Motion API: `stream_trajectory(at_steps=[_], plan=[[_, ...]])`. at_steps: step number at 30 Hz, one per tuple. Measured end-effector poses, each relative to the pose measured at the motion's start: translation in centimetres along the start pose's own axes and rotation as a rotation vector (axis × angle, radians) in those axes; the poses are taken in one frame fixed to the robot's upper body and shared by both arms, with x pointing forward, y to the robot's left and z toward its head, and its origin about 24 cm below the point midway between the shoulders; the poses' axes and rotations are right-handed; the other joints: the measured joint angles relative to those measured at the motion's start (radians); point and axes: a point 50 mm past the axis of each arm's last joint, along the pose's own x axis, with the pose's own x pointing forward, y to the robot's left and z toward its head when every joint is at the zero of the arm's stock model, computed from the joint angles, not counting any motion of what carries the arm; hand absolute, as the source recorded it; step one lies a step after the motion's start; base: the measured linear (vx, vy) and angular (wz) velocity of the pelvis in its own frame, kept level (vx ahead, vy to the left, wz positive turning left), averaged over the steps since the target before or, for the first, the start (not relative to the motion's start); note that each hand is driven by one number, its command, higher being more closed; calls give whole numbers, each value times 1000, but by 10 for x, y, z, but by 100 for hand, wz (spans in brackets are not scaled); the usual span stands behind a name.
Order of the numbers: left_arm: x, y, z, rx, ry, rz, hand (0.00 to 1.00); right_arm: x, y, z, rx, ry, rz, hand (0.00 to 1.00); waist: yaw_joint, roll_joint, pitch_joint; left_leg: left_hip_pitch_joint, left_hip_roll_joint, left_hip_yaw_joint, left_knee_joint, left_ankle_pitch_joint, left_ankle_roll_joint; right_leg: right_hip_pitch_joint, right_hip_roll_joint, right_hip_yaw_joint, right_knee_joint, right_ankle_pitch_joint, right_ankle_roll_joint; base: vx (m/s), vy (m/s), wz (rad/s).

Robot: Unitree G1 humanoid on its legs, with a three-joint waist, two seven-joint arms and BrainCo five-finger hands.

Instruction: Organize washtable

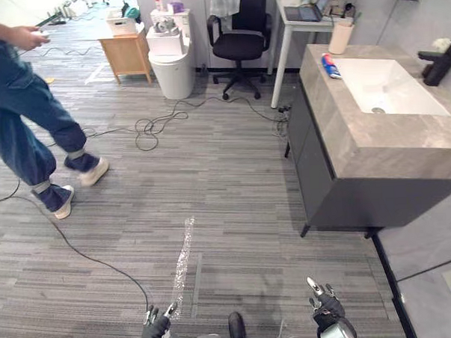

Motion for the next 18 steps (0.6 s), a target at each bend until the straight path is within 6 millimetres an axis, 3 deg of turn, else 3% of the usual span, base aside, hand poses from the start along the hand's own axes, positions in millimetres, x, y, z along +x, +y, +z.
stream_trajectory(at_steps=[1, 2, 4, 5, 6, 7, 8, 9, 11, 13, 14, 15, 16, 17, 18], plan=[[1, 0, 3, -2, -9, 0, 0, -1, 0, 1, 1, -8, 4, 0, -7, 13, 5, 20, 9, -27, 36, -23, 23, -74, -2, 1, 199, 89, -80, 163, 61, 51], [3, -2, 5, -3, -17, -4, 0, -3, -5, 0, -7, -4, -2, 0, -7, 24, 24, 42, 20, -42, 76, -58, 32, -143, 3, 6, 357, 115, -108, 194, 62, 50], [4, -1, 8, -4, -25, 2, 0, -5, -6, -1, -10, -4, -2, 0, -7, 24, 25, 54, 41, -47, 118, -110, 22, -227, 36, -11, 458, 87, -80, 188, 99, 14], [5, -3, 9, -1, -28, -1, 0, -5, -8, -1, -7, -5, -8, 0, -14, 24, 25, 70, 51, -44, 100, -168, -49, -282, 75, -34, 419, 78, -84, 191, 137, 3], [8, -3, 15, 2, -47, -5, 0, -5, -5, -2, -1, -3, 0, 0, -21, 3, 27, 57, 43, -29, 173, -204, -45, -312, 53, -43, 366, 76, -88, 310, 106, 37], [14, -21, 24, 12, -74, -60, 0, -5, -6, 7, 18, -46, -3, 0, -55, 25, 58, -12, 113, -68, 415, -303, -6, -350, 68, -86, 279, 80, -70, 375, 52, 16], [18, -25, 26, 14, -70, -66, 0, -2, -12, 8, 26, -41, -36, 0, -40, 5, 85, 25, 76, -58, 391, -338, -13, -372, 78, -87, 146, 94, -29, 459, 53, -6], [19, -23, 27, 26, -67, -60, 0, -2, -14, 8, 33, -36, -50, 0, -39, 5, 83, 49, 67, -47, 360, -335, -11, -370, 94, -108, 33, 117, -40, 353, 60, -51], [23, -36, 32, 27, -80, -95, 0, -8, -32, 5, 46, -33, -105, 0, -73, 13, 80, 129, 20, -68, 229, -314, -7, -372, 145, -216, -284, 221, -47, 420, 100, -4], [25, -50, 35, 44, -86, -143, 0, -9, -41, 7, 67, -43, -146, 0, -100, 10, 78, 174, -5, -103, 177, -312, -10, -393, 162, -294, -315, 245, -75, 490, 95, 46], [24, -58, 32, 56, -78, -171, 0, -11, -47, 8, 85, -52, -180, 0, -128, 50, 78, 210, -1, -136, 156, -330, -46, -393, 198, -341, -296, 255, -116, 571, 112, 79], [21, -62, 24, 70, -55, -192, 0, -15, -52, 9, 91, -63, -194, 0, -147, 87, 64, 229, 10, -157, 188, -347, -101, -382, 244, -362, -252, 245, -207, 622, 125, 72], [19, -64, 19, 80, -42, -204, 0, -16, -56, 11, 91, -71, -206, 0, -154, 99, 56, 224, 4, -165, 232, -346, -99, -374, 267, -366, -232, 241, -256, 899, 143, 57], [14, -64, 8, 99, -11, -215, 0, -15, -59, 14, 99, -79, -219, 0, -171, 90, 18, 174, -33, -148, 407, -363, -200, -337, 297, -339, -236, 263, -368, 771, 126, 15], [12, -69, 1, 82, 15, -221, 0, -11, -56, 20, 95, -91, -218, 0, -167, 136, 23, 146, -23, -142, 493, -363, -272, -331, 311, -333, -213, 238, -364, 777, 157, -28]])
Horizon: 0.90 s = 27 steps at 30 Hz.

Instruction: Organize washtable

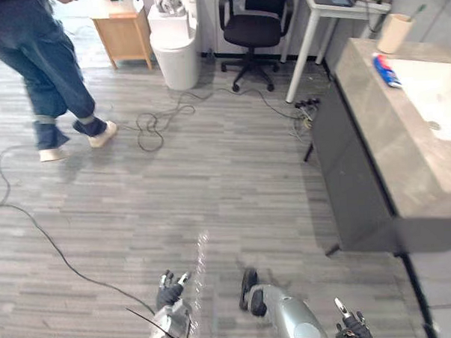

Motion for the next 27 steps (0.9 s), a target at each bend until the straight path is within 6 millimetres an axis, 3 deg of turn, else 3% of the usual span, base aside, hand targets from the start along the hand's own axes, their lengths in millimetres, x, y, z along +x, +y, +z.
stream_trajectory(at_steps=[1, 3, 4, 5, 6, 7, 8, 9, 10, 12, 13, 14, 15, 16, 17, 18, 20, 21, 23, 24, 25, 26, 27], plan=[[-3, -1, -4, -10, 5, -4, 0, 4, 11, 8, -1, -21, 28, 0, 6, 20, -7, -64, 14, 33, 149, 40, -95, 13, 3, 46, 2, -29, 15, 563, 179, -72], [-3, 5, -1, 6, 0, 0, 0, 6, 41, 3, 4, -9, 106, 0, 3, 24, 3, -196, 154, 157, 532, 62, -81, 112, 19, 115, 1, -93, 61, 808, 212, -73], [-3, 7, 0, 10, -2, 3, 0, 6, 45, 2, 2, -8, 119, 0, 6, 18, 8, -207, 186, 165, 585, 60, -81, 155, 24, 137, -11, -102, 73, 736, 201, -77], [-3, 11, 4, 14, -17, 8, 0, 5, 52, 0, -12, -3, 148, 0, 24, -9, 20, -234, 245, 164, 643, 43, -56, 236, 27, 197, -36, -116, 95, 443, 167, -85], [-3, 11, 7, 16, -28, 6, 0, 4, 56, -1, -22, 2, 162, 0, 36, -22, 22, -257, 269, 163, 652, 29, -29, 269, 25, 234, -50, -120, 108, 509, 230, -138], [-4, 14, 10, 16, -42, 9, 0, 3, 63, -3, -38, 5, 193, 0, 61, -39, 19, -314, 320, 151, 640, -8, 39, 312, 15, 308, -70, -122, 124, 463, 290, -169], [-5, 17, 13, 6, -56, 20, 0, 1, 70, -3, -47, -2, 225, 0, 70, -63, 27, -374, 363, 122, 587, -40, 86, 337, -6, 379, -72, -128, 156, 440, 327, -173], [-5, 18, 15, 0, -63, 24, 0, -1, 72, -3, -51, -2, 238, 0, 76, -66, 29, -393, 381, 101, 548, -46, 96, 347, -20, 408, -66, -137, 174, 419, 422, -166], [-6, 21, 18, -7, -77, 32, 0, -3, 77, -3, -49, -7, 256, 0, 80, -91, 44, -428, 410, 46, 457, -48, 100, 360, -53, 478, -45, -163, 218, 377, 510, -154], [-9, 23, 23, -18, -104, 36, 0, -5, 78, 4, -43, -39, 271, 0, 85, -103, 50, -455, 458, -56, 295, -40, 88, 359, -101, 585, -9, -210, 287, 334, 599, -156], [-10, 24, 24, -26, -114, 41, 0, -6, 74, 9, -57, -68, 272, 0, 96, -101, 48, -441, 487, -129, 170, -23, 62, 338, -126, 657, 15, -251, 330, 254, 728, -166], [-13, 24, 21, -46, -113, 48, 0, -7, 69, 15, -77, -98, 269, 0, 108, -75, 34, -420, 522, -221, 54, -23, 63, 322, -130, 723, 30, -291, 387, 282, 909, -162], [-15, 22, 14, -64, -97, 51, 0, -7, 66, 20, -95, -112, 266, 0, 107, -50, 26, -412, 534, -213, 38, 33, -50, 328, -137, 759, 27, -307, 412, 267, 777, -139], [-17, 30, 14, -72, -100, 83, 0, -8, 66, 12, -93, -83, 258, 0, 118, -68, 24, -415, 520, -171, 85, 76, -119, 310, -137, 822, 109, -340, 457, 346, 642, -114], [-20, 40, 20, -79, -129, 119, 0, -13, 70, -3, -113, -31, 276, 0, 123, -118, 17, -404, 492, -143, 154, 30, -114, 282, -111, 848, 208, -350, 438, 387, 492, -107], [-21, 42, 20, -76, -131, 129, 0, -15, 72, -7, -121, -20, 288, 0, 134, -143, 10, -409, 467, -134, 213, -15, -103, 283, -108, 843, 220, -358, 406, 360, 556, -92], [-23, 39, 24, -77, -151, 110, 0, -15, 83, -5, -113, -30, 316, 0, 162, -164, -9, -437, 438, -64, 331, -99, -79, 279, -147, 910, 175, -333, 421, 185, 486, -93], [-24, 38, 26, -77, -162, 101, 0, -15, 90, -3, -109, -37, 339, 0, 177, -164, -14, -421, 433, -11, 342, -121, -55, 268, -173, 914, 154, -284, 420, 98, 392, -91], [-25, 33, 26, -70, -166, 80, 0, -15, 99, 2, -95, -54, 372, 0, 177, -163, -15, -395, 390, 12, 320, -123, -48, 252, -219, 899, 139, -199, 413, 97, 512, -68], [-26, 22, 29, -58, -175, 34, 0, -15, 102, 3, -78, -55, 379, 0, 176, -156, -17, -356, 344, 14, 274, -116, -32, 216, -253, 862, 154, -103, 381, 80, 532, -66], [-26, 18, 29, -54, -176, 17, 0, -15, 103, 3, -69, -53, 382, 0, 180, -146, -18, -334, 329, 24, 246, -111, -22, 199, -263, 841, 160, -54, 348, 65, 527, -94], [-27, 11, 28, -41, -176, -19, 0, -15, 102, 3, -43, -44, 380, 0, 187, -127, -21, -287, 315, 61, 185, -92, 14, 169, -282, 802, 165, 39, 297, 26, 379, -97], [-28, 6, 31, -14, -183, -53, 0, -15, 101, 2, -30, -35, 380, 0, 188, -107, -15, -232, 304, 116, 115, -70, 52, 132, -291, 764, 243, 58, 276, 11, 349, -93]])
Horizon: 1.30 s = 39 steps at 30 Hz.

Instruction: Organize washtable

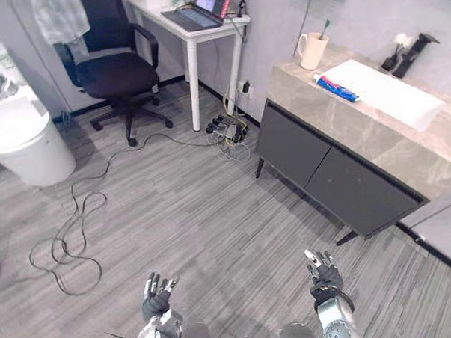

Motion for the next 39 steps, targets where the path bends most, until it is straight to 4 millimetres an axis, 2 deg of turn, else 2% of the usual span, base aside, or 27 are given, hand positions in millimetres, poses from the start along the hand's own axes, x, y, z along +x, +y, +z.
stream_trajectory(at_steps=[2, 3, 4, 6, 8, 9, 10, 12, 13, 14, 16, 17, 19, 20, 21, 23, 25, 26, 27, 29, 30, 32, 33, 35, 36, 38, 39], plan=[[-2, -3, 2, 28, -10, -33, 0, -3, -2, -1, 7, 3, 8, 0, -1, 4, 2, 85, -21, 70, -87, 23, 39, -54, 0, -101, 168, -20, -18, -13, 258, -89], [-4, -3, 1, 47, -8, -51, 0, -8, -4, -2, 0, 2, 23, 0, -1, 3, 0, 131, -33, 113, -124, 24, 42, -61, 3, -181, 206, -14, -44, -6, 212, -98], [-6, -3, -2, 54, 4, -55, 0, -9, -6, -1, -9, -2, 31, 0, -2, 4, -1, 149, -36, 136, -136, 24, 42, -69, -2, -206, 212, -23, -70, 12, 164, -103], [-9, -6, -7, 89, 40, -92, 0, -13, -12, -3, -42, 2, 25, 0, -20, 7, -1, 173, -25, 177, -157, 20, 49, -87, -4, -256, 214, -29, -53, 31, 81, -75], [-11, -17, -15, 111, 77, -153, 0, -18, -24, -4, -57, 6, -17, 0, -36, 5, 2, 172, 18, 223, -164, 16, 44, -124, 17, -367, 189, -105, -26, 75, -46, -64], [-11, -21, -17, 114, 87, -174, 0, -18, -27, -3, -56, 2, -29, 0, -42, 6, 3, 173, 32, 235, -163, 11, 35, -127, 22, -403, 167, -122, -20, 85, -108, -63], [-12, -29, -21, 121, 103, -212, 0, -19, -31, -1, -49, -8, -48, 0, -54, 7, 3, 178, 57, 258, -156, -1, 14, -128, 29, -468, 92, -138, -15, 117, -155, -56], [-13, -40, -26, 129, 119, -258, 0, -18, -35, 4, -44, -26, -69, 0, -55, 5, 4, 196, 91, 306, -133, -30, -33, -123, 29, -561, -64, -135, -15, 173, -180, -80], [-12, -45, -26, 132, 119, -277, 0, -17, -37, 5, -44, -29, -77, 0, -55, 0, 7, 208, 104, 334, -119, -56, -68, -121, 30, -606, -167, -97, -10, 315, -243, -89], [-8, -45, -28, 140, 130, -273, 0, -14, -40, 4, -51, -21, -103, 0, -64, 15, 13, 238, 125, 350, -135, -62, -89, -115, 45, -656, -177, -32, -16, 316, -200, -75], [-5, -50, -27, 139, 129, -281, 0, -7, -40, 7, -60, -18, -117, 0, -82, 43, 16, 276, 131, 338, -222, -10, -83, -141, 59, -707, -136, -48, -39, 370, -195, -68], [1, -57, -22, 139, 109, -297, 0, -1, -37, 13, -71, -29, -107, 0, -81, 56, 26, 302, 109, 303, -306, 32, -88, -214, 31, -802, -36, -70, -88, 389, -226, -87], [7, -62, -18, 146, 96, -307, 0, 6, -32, 23, -79, -53, -105, 0, -85, 84, 42, 320, 98, 270, -356, 65, -97, -221, 39, -846, -12, -134, -145, 386, -242, -71], [10, -69, -15, 136, 84, -313, 0, 11, -32, 29, -94, -60, -106, 0, -86, 112, 49, 335, 113, 233, -339, 86, -122, -221, 63, -841, 18, -186, -150, 388, -228, -46], [11, -71, -14, 136, 79, -313, 0, 12, -31, 30, -97, -61, -103, 0, -86, 117, 49, 333, 121, 215, -311, 94, -136, -217, 69, -838, 29, -204, -154, 471, -259, -42], [12, -71, -13, 116, 78, -308, 0, 16, -23, 34, -108, -73, -80, 0, -84, 118, 49, 304, 151, 161, -161, 158, -156, -179, 109, -818, 22, -244, -157, 456, -223, -50], [13, -65, -16, 96, 97, -284, 0, 20, -13, 38, -118, -84, -47, 0, -81, 120, 49, 234, 171, 80, 36, 283, -185, -113, 165, -786, -60, -249, -157, 402, -169, -72], [12, -62, -18, 68, 107, -266, 0, 22, -6, 37, -135, -82, -19, 0, -74, 122, 49, 156, 166, -1, 216, 290, -200, -64, 209, -758, -129, -242, -162, 366, -107, -82], [12, -60, -20, 62, 114, -258, 0, 22, -4, 38, -142, -86, -8, 0, -70, 123, 50, 55, 130, -91, 405, 271, -197, -9, 246, -736, -190, -238, -172, 357, -77, -81], [12, -54, -19, 60, 113, -237, 0, 21, -4, 34, -129, -84, -12, 0, -50, 105, 62, -56, 69, -134, 572, 239, -190, 80, 280, -682, -251, -239, -177, 284, -13, -75], [12, -51, -18, 54, 109, -224, 0, 20, -5, 33, -125, -81, -14, 0, -47, 100, 66, -82, 59, -130, 598, 228, -188, 112, 289, -663, -267, -238, -174, 303, 17, -92], [7, -35, -12, 19, 73, -154, 0, 15, -10, 26, -143, -60, -16, 0, -15, 96, 69, -183, 45, -100, 632, 167, -130, 220, 323, -579, -324, -227, -160, 337, 74, -105], [6, -30, -10, 11, 62, -133, 0, 14, -10, 24, -148, -55, -12, 0, -2, 94, 71, -208, 47, -97, 619, 153, -107, 240, 323, -563, -333, -227, -159, 307, 113, -106], [7, -22, 0, -9, 18, -95, 0, 8, -13, 25, -144, -66, -9, 0, 26, 77, 80, -270, 68, -94, 486, 108, -29, 308, 299, -535, -354, -226, -154, 323, 165, -88], [7, -22, 2, -11, 8, -94, 0, 6, -15, 26, -142, -73, -10, 0, 30, 72, 83, -273, 75, -94, 433, 101, -15, 320, 285, -536, -355, -227, -144, 380, 256, -75], [7, -19, 6, -22, -13, -77, 0, 0, -17, 28, -137, -91, -8, 0, 27, 50, 79, -258, 86, -98, 151, 115, 21, 352, 218, -537, -347, -268, -56, 329, 299, -43], [7, -20, 6, -26, -10, -79, 0, -2, -22, 30, -140, -98, -20, 0, 24, 59, 72, -247, 98, -104, 71, 145, 42, 352, 210, -536, -335, -282, -33, 287, 360, -15]])
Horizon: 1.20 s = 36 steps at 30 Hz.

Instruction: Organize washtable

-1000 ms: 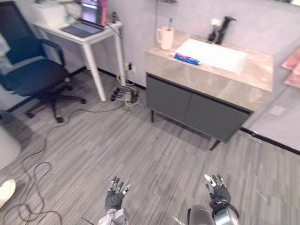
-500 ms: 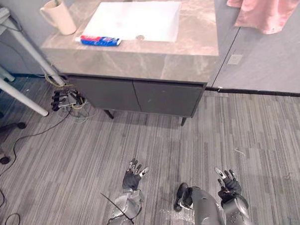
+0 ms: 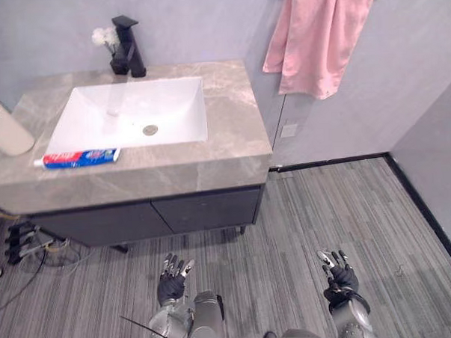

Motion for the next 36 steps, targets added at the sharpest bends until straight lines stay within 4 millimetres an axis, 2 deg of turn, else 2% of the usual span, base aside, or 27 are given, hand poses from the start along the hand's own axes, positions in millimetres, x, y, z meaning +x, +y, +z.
stream_trajectory(at_steps=[1, 2, 3, 5, 8, 10, 11, 12, 13, 14, 15, 16, 17, 18, 19, 20, 21, 22, 23, 24, 26, 28, 29, 30, 32, 36], plan=[[0, -3, -1, -13, -3, -3, 0, -2, -10, 2, -14, -3, -25, 0, 0, 26, -13, 16, 23, -11, -109, 102, -29, -2, -4, 6, 24, -28, 35, 276, 373, 2], [2, -6, 4, -11, -18, -6, 0, -3, -16, -8, -7, 39, -63, 0, 3, -26, -20, 44, -46, 3, -132, 94, -20, -5, -65, 15, 54, -55, 61, 325, 448, 14], [3, -4, 12, -8, -55, 2, 0, -8, -13, -17, 5, 63, -59, 0, 4, -72, -21, 57, -82, 25, -139, 97, -5, -4, -114, 12, 47, -50, 66, 213, 275, 14], [3, 3, 19, -7, -82, 39, 0, -4, -1, -23, 6, 83, -32, 0, 8, -100, -21, 30, -106, -7, -69, 86, 1, -3, -130, 25, 39, -37, 84, 160, 219, -16], [4, 7, 23, 3, -99, 61, 0, 8, 14, -19, -11, 75, 3, 0, 7, -100, -22, 24, -120, -27, -47, 54, 2, 1, -141, 44, 9, 0, 100, 72, 203, -20], [4, 6, 21, 6, -92, 57, 0, 12, 15, -18, -19, 77, -2, 0, 7, -101, -24, 18, -139, -29, -54, 17, 17, -1, -156, 49, -12, -15, 125, -29, 172, -13], [3, 7, 20, 8, -86, 59, 0, 16, 15, -17, -25, 80, -6, 0, 5, -93, -20, 9, -151, -22, -38, 1, 14, -4, -173, 49, -11, -32, 146, -71, 188, 0], [2, 6, 17, 20, -71, 49, 0, 16, 8, -17, -20, 82, -35, 0, -1, -91, -18, 10, -184, -18, -39, 0, 16, -6, -203, 46, 4, -48, 145, -62, 203, 8], [2, 4, 15, 26, -64, 40, 0, 15, 3, -17, -15, 86, -56, 0, 0, -99, -15, 10, -200, -15, -35, -1, 19, -11, -222, 46, 15, -59, 133, -1, 237, 15], [2, 0, 12, 35, -51, 21, 0, 15, -5, -18, -4, 89, -94, 0, 2, -93, -19, 7, -229, -9, -19, -12, 35, -20, -255, 46, 39, -82, 94, 77, 312, 9], [2, 0, 9, 52, -33, 11, 0, 15, -14, -14, -3, 80, -124, 0, -1, -65, -32, 17, -255, 1, -32, -37, 70, -22, -272, 33, 92, -99, -8, 104, 315, 7], [2, 1, 9, 61, -29, 11, 0, 15, -15, -12, -11, 76, -128, 0, -4, -63, -32, 24, -269, 4, -44, -43, 82, -44, -289, 33, 157, -89, -55, 129, 335, 18], [2, 4, 9, 74, -24, 16, 0, 14, -14, -15, -16, 86, -124, 0, -23, -63, -33, 45, -287, 2, -71, -38, 90, -119, -319, 32, 311, -16, -117, 135, 224, 21], [3, 6, 10, 83, -26, 17, 0, 13, -14, -17, -12, 92, -124, 0, -28, -53, -38, 67, -291, 1, -92, -31, 99, -152, -327, 40, 379, 35, -137, 225, 264, 28], [3, 8, 13, 104, -31, 14, 0, 9, -10, -25, -4, 114, -114, 0, -29, -52, -37, 111, -301, -21, -137, -17, 121, -204, -327, 66, 499, 85, -136, 288, 210, 38], [4, 11, 17, 149, -38, 4, 0, 6, -8, -32, -4, 135, -101, 0, -42, -54, -36, 154, -315, -45, -186, 1, 141, -243, -306, 86, 598, 59, -99, 285, 180, 45], [4, 12, 18, 162, -40, -1, 0, 5, -6, -35, -11, 141, -94, 0, -47, -58, -38, 174, -319, -56, -211, 11, 154, -252, -293, 90, 627, 47, -78, 283, 126, 66], [4, 12, 19, 178, -40, -10, 0, 3, -4, -38, -12, 150, -82, 0, -52, -60, -37, 219, -331, -87, -266, 41, 161, -268, -260, 96, 654, 21, -38, 290, 75, 70], [4, 8, 17, 185, -38, -23, 0, 1, -3, -37, -10, 145, -74, 0, -53, -66, -40, 259, -341, -108, -312, 60, 167, -281, -229, 92, 647, -1, -11, 291, 62, 68], [4, 6, 16, 183, -36, -29, 0, 1, -1, -37, -15, 143, -65, 0, -51, -72, -44, 275, -347, -119, -326, 65, 167, -287, -214, 89, 636, -15, 0, 284, 43, 63], [-1, 4, 7, 154, -14, -25, 0, 0, 10, -35, -32, 132, -9, 0, -46, -70, -46, 308, -354, -155, -343, 67, 169, -300, -132, 91, 507, -72, 33, 244, 43, 54], [-3, 2, 3, 135, -7, -20, 0, -1, 21, -36, -70, 128, 47, 0, -43, -66, -47, 317, -356, -169, -344, 66, 168, -299, -76, 120, 390, -82, 52, 200, 22, 45], [-4, 0, 0, 121, -1, -17, 0, -3, 26, -41, -91, 149, 64, 0, -38, -68, -48, 326, -366, -190, -345, 66, 168, -300, -46, 151, 314, -81, 56, 231, -6, 61], [-7, 0, -4, 106, 8, -10, 0, -9, 17, -47, -101, 172, 47, 0, -23, -74, -52, 337, -381, -204, -350, 62, 162, -299, -41, 160, 260, -59, 44, 196, -20, 53], [-11, 1, -7, 84, 13, 4, 0, -16, 5, -51, -115, 181, 16, 0, -20, -89, -62, 354, -405, -230, -361, 59, 157, -287, -50, 149, 191, 1, 33, 185, -56, 36], [-11, -1, -8, 19, 0, 26, 0, -21, -9, -54, -201, 240, 15, 0, -17, -60, -69, 365, -390, -350, -381, 54, 148, -212, -36, 67, 72, 39, 24, 157, -56, 44]])
